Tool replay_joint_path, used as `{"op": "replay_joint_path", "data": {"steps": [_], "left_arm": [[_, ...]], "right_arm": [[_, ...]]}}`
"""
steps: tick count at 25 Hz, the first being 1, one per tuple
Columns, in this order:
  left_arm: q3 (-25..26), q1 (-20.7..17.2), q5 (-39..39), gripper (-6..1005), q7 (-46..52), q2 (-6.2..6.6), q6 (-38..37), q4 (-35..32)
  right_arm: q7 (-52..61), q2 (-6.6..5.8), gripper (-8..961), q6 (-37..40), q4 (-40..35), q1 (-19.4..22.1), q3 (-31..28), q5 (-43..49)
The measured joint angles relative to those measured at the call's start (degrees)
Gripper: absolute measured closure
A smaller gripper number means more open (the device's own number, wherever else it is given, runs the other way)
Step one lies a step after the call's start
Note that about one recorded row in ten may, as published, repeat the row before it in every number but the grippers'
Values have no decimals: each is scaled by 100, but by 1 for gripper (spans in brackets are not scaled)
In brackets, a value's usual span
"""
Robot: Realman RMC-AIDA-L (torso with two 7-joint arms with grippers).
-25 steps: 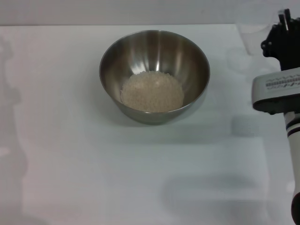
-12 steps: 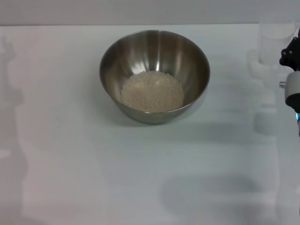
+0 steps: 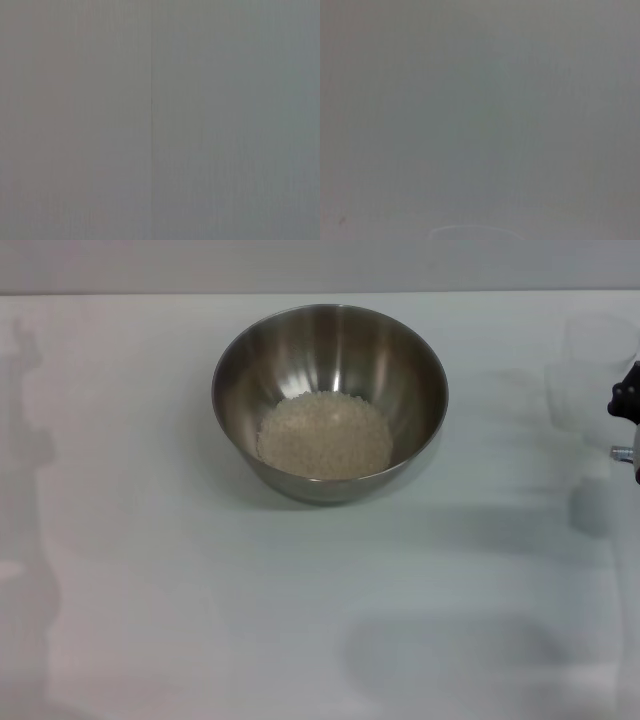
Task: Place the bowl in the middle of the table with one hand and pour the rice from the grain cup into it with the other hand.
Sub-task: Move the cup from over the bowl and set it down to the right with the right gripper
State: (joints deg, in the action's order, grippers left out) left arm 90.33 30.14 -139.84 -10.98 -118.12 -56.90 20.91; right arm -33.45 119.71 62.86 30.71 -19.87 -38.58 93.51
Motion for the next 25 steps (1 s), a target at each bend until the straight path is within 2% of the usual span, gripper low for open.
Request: {"op": "replay_joint_path", "data": {"steps": [8,25], "left_arm": [[-35,52,-10,482,-25,-9,29,-9],[-77,46,-18,482,-28,-9,27,-7]], "right_arm": [[186,-4,940,-485,-260,-36,15,44],[197,-4,940,-690,-445,-64,89,54]]}}
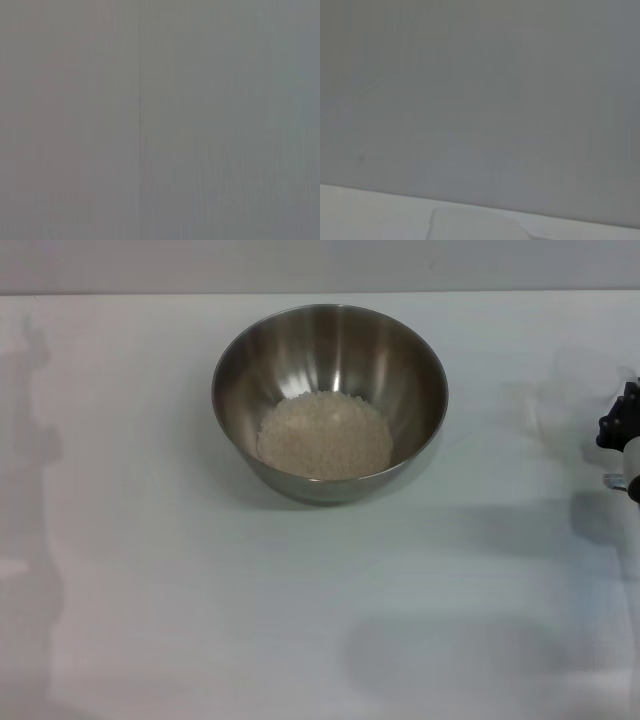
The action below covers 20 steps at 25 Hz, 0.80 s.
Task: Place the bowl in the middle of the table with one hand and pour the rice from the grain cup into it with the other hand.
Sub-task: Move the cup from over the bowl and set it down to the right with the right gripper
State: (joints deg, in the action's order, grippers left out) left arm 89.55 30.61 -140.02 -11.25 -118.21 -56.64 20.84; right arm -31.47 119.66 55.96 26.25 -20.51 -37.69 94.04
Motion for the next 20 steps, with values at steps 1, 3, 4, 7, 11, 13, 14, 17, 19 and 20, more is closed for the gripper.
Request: {"op": "replay_joint_path", "data": {"steps": [1,3,4,7,11,13,14,17,19,20], "left_arm": [[0,0,1,482,0,0,-5,1],[0,-10,0,482,0,0,-19,26],[0,-10,0,482,0,0,-19,26],[0,-29,1,482,0,0,-25,38],[0,-35,1,482,0,1,-34,46],[1,-37,1,482,0,6,-39,50],[1,-37,1,482,0,6,-39,50],[1,-37,1,482,0,7,-45,51],[1,-38,1,482,0,8,-49,51],[1,-38,1,482,0,9,-52,51]], "right_arm": [[0,0,940,0,0,0,0,0],[1,2,940,-8,-33,-6,-2,0],[1,2,940,-8,-33,-6,-2,0],[1,4,940,-9,-50,-6,-2,0],[1,4,940,-10,-51,-6,48,0],[1,2,940,17,-34,11,226,0],[1,2,941,17,-34,11,226,0],[-1,7,942,37,-9,42,337,0],[-3,7,906,44,-3,56,407,-3],[-3,7,888,46,0,65,437,-3]]}}
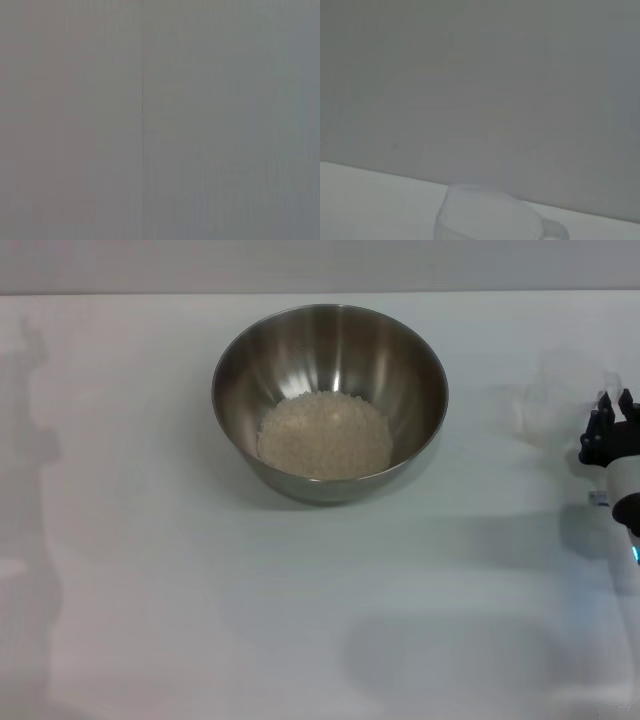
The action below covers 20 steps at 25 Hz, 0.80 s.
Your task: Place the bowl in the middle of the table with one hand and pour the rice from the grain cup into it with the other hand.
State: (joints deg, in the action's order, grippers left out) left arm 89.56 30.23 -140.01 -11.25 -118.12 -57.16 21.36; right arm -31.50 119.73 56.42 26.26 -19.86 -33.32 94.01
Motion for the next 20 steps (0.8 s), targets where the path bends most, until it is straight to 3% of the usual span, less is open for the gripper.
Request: {"op": "replay_joint_path", "data": {"steps": [8,17,20], "left_arm": [[0,0,-6,482,0,1,-6,9],[0,21,-122,482,1,5,-6,9],[0,27,-128,482,1,1,-6,9]], "right_arm": [[-49,7,799,547,284,375,239,-3],[-63,0,401,895,470,620,258,-24],[-64,-10,400,939,550,629,218,-43]]}}
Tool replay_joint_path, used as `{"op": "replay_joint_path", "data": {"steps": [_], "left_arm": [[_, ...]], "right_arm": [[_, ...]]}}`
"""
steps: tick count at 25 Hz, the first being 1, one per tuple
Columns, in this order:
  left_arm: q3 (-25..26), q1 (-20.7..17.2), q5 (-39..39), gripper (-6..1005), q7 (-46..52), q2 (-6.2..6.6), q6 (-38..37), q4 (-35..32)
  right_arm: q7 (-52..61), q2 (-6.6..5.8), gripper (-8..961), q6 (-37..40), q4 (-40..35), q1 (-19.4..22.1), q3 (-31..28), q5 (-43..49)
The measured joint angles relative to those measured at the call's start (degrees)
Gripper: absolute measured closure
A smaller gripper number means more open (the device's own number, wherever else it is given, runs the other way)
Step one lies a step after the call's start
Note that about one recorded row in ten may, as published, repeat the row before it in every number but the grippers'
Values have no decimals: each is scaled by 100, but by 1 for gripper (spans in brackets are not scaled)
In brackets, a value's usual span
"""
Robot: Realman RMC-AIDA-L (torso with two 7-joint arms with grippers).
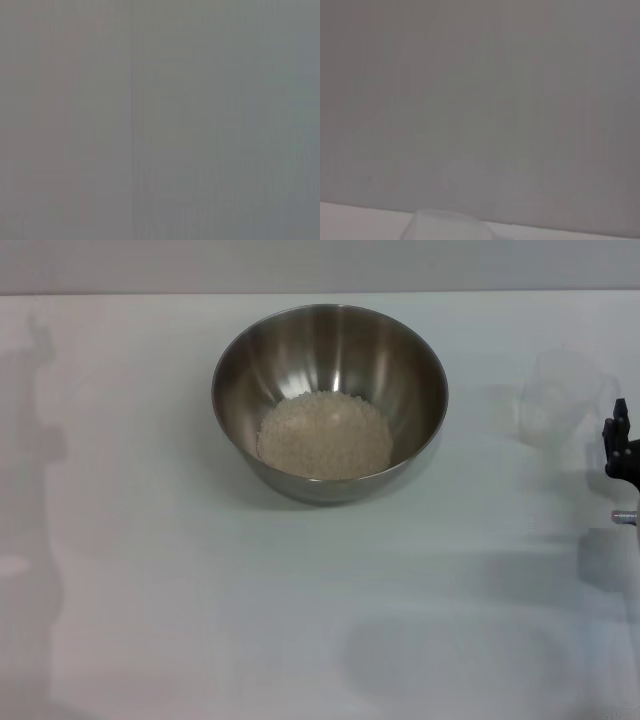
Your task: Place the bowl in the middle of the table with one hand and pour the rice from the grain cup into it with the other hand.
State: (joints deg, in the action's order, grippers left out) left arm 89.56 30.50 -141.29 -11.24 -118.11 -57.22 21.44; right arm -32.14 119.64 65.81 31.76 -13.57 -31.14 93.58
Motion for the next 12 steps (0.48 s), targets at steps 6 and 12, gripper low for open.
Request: {"op": "replay_joint_path", "data": {"steps": [6,12], "left_arm": [[0,-27,-4,482,1,-11,25,-22],[14,-116,-5,482,28,-19,44,-91]], "right_arm": [[-3,-20,399,416,68,-37,33,56],[-1,-13,399,1029,-20,-111,287,109]]}}
